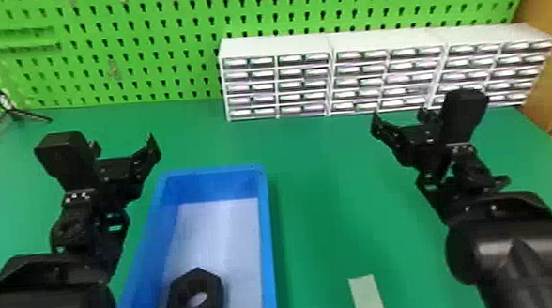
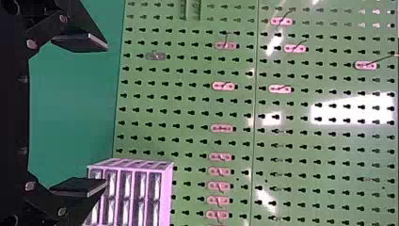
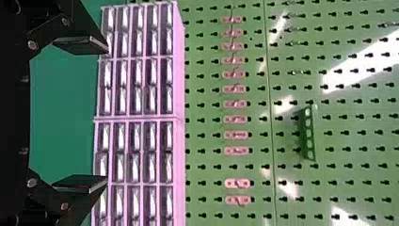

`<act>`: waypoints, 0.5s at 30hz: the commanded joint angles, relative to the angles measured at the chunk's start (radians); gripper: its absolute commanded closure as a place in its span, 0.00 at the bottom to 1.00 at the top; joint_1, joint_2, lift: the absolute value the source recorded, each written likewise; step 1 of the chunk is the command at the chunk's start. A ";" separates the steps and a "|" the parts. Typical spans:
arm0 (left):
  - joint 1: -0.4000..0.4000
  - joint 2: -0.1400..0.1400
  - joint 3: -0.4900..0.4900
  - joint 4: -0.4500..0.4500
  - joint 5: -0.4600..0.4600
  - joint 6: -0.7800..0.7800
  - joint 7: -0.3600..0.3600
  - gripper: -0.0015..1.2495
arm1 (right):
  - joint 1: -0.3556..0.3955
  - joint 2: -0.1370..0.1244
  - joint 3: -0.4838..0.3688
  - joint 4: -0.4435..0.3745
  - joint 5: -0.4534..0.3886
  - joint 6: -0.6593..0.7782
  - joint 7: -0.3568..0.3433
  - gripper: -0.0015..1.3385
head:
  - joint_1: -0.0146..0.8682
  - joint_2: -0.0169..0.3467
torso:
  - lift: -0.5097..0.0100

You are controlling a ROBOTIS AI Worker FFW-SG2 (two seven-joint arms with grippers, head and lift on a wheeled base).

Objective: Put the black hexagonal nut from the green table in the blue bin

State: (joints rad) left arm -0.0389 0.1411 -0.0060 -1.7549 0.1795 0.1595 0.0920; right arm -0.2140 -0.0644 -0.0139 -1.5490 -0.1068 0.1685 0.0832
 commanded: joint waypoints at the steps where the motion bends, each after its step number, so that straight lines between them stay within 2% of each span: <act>1: -0.003 0.000 -0.002 0.000 -0.002 0.000 0.000 0.20 | 0.024 0.002 0.009 0.009 -0.010 -0.037 -0.045 0.23 | 0.79 0.12 | 0.80; 5: -0.007 -0.002 -0.006 0.000 -0.003 0.000 0.000 0.20 | 0.033 0.000 0.009 0.013 0.013 -0.035 -0.056 0.23 | 0.79 0.12 | 0.80; 15: -0.009 -0.002 -0.008 0.000 -0.002 0.002 0.000 0.20 | 0.042 0.008 0.002 0.015 0.007 -0.033 -0.057 0.23 | 0.79 0.12 | 0.80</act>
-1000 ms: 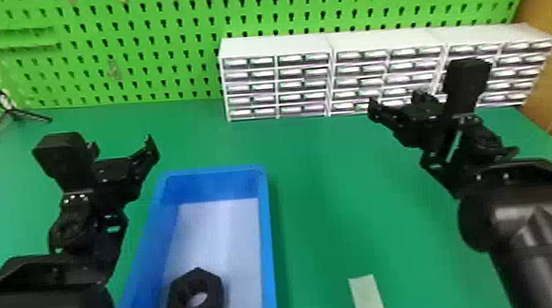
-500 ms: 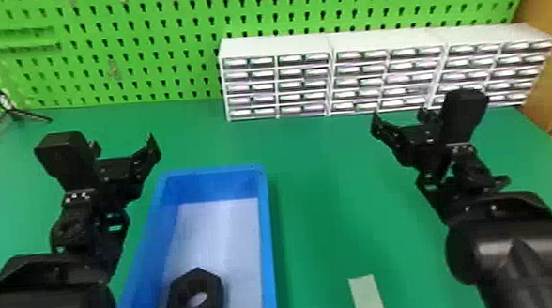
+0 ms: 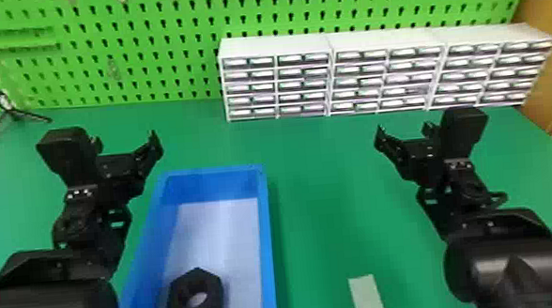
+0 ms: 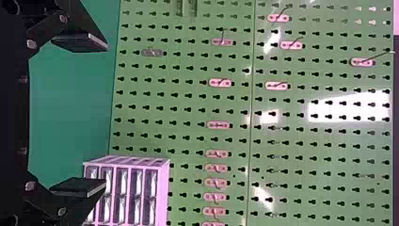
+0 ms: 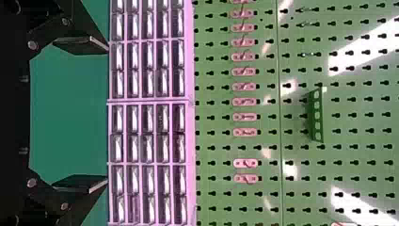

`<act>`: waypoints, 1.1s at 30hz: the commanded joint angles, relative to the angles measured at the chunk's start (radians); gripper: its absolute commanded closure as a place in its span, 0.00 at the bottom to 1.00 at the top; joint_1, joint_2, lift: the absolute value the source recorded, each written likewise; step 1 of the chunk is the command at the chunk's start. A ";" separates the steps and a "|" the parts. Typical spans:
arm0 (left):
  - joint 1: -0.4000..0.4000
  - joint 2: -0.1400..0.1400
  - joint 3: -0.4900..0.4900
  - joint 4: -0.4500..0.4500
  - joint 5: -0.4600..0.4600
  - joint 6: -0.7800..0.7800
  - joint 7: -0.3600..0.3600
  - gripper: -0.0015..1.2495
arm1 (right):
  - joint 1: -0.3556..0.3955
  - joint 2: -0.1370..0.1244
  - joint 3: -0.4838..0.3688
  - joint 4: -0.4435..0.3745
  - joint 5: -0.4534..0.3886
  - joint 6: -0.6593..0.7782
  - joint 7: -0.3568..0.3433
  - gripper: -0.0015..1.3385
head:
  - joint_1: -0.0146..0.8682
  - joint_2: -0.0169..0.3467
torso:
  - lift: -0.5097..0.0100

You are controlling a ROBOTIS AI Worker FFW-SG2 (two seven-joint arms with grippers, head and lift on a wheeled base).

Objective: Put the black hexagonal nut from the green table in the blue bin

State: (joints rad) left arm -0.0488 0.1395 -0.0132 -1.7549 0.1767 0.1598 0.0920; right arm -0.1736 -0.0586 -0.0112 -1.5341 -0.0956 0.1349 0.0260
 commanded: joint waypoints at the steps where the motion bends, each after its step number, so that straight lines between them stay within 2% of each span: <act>1: 0.001 0.000 -0.001 0.000 0.001 0.001 0.000 0.20 | 0.003 0.000 -0.001 0.000 -0.006 -0.001 0.000 0.23 | 0.79 0.12 | 0.80; 33: 0.029 0.000 0.016 0.000 -0.002 0.006 0.000 0.20 | 0.019 -0.010 -0.009 -0.001 0.027 -0.001 0.000 0.23 | 0.79 0.12 | 0.80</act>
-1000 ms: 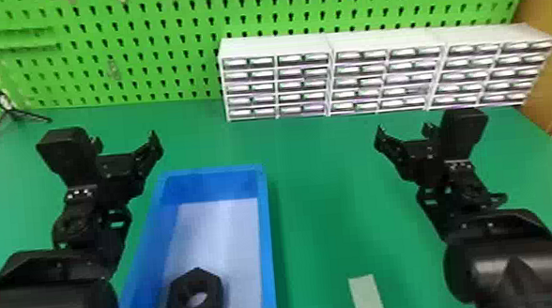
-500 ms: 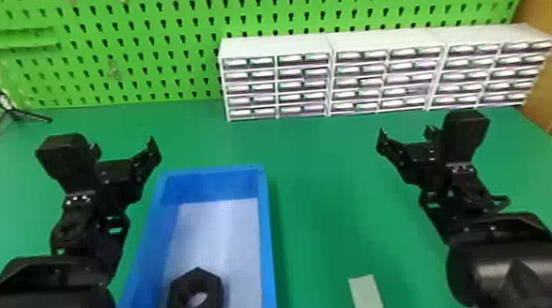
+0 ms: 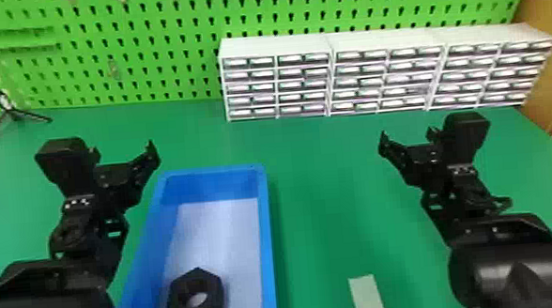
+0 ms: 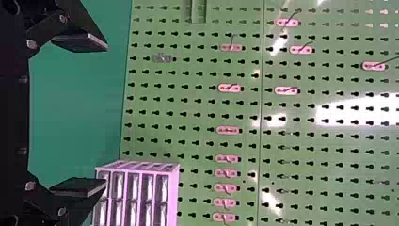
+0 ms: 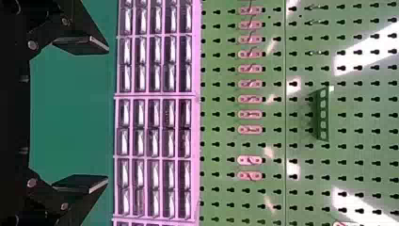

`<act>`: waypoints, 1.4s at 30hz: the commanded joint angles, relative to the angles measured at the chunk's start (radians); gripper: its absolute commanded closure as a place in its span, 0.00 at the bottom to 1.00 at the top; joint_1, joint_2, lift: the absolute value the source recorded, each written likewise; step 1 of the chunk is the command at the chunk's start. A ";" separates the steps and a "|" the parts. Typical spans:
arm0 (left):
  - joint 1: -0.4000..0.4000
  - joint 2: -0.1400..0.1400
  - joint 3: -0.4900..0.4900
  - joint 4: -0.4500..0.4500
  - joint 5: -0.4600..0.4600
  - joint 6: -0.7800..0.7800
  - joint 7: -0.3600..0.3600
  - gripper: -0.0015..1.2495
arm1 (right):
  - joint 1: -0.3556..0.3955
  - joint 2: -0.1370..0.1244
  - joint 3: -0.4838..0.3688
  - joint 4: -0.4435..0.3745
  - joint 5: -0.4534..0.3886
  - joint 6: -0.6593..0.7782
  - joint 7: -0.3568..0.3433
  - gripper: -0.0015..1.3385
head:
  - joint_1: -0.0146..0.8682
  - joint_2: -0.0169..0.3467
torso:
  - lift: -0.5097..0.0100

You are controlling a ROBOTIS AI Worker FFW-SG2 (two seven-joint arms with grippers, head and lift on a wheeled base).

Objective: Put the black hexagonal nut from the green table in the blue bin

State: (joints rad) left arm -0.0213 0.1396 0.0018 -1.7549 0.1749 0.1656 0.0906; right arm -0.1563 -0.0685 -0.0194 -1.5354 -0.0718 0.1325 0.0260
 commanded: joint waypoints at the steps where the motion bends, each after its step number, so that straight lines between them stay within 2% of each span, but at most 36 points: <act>1: 0.003 0.000 0.003 0.000 0.000 0.000 0.000 0.20 | 0.001 0.000 -0.001 0.000 0.003 0.001 0.000 0.23 | 0.79 0.12 | 0.80; 42: 0.006 0.000 0.021 -0.003 -0.028 0.015 -0.017 0.20 | 0.006 -0.008 -0.010 0.001 0.006 0.012 -0.003 0.23 | 0.79 0.12 | 0.80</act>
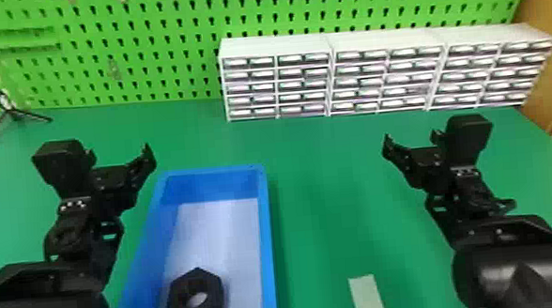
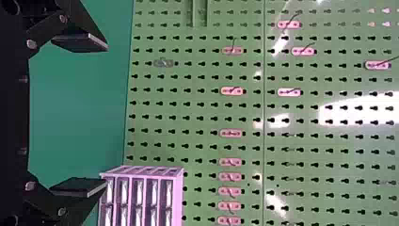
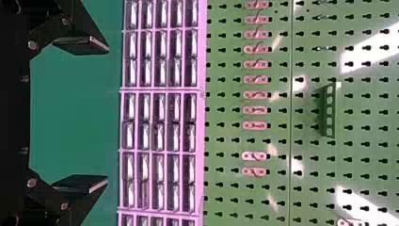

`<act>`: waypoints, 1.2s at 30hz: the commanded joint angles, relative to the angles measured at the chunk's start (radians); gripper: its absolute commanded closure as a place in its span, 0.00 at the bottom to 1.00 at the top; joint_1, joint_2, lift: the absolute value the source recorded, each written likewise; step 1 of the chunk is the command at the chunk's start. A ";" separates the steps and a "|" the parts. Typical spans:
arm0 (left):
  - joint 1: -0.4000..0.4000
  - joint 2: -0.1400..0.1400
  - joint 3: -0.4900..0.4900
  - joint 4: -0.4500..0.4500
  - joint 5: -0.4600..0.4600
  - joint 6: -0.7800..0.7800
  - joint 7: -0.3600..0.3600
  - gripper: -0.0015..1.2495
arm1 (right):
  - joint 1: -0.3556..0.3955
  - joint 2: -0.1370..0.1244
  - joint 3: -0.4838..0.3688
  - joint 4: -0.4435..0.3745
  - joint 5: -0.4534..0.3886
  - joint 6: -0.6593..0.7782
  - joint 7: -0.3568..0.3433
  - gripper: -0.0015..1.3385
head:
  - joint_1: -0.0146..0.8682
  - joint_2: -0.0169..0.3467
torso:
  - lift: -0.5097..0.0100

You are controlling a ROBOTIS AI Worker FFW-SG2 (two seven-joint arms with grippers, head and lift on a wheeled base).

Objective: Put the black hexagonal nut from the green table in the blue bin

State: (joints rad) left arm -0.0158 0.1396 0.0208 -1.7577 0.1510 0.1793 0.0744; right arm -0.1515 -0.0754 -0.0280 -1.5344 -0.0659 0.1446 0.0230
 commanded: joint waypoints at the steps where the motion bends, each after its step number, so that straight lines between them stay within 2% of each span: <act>1: 0.000 0.000 0.004 0.000 -0.004 0.002 -0.001 0.20 | 0.003 -0.001 -0.003 0.000 0.000 0.001 0.000 0.23 | 0.79 0.12 | 0.80; 36: -0.013 0.000 0.005 -0.003 -0.008 0.005 -0.001 0.20 | -0.006 -0.006 -0.017 -0.004 0.000 -0.002 0.000 0.23 | 0.79 0.12 | 0.80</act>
State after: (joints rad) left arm -0.0290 0.1396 0.0245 -1.7596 0.1427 0.1841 0.0736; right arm -0.1576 -0.0813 -0.0424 -1.5376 -0.0662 0.1427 0.0230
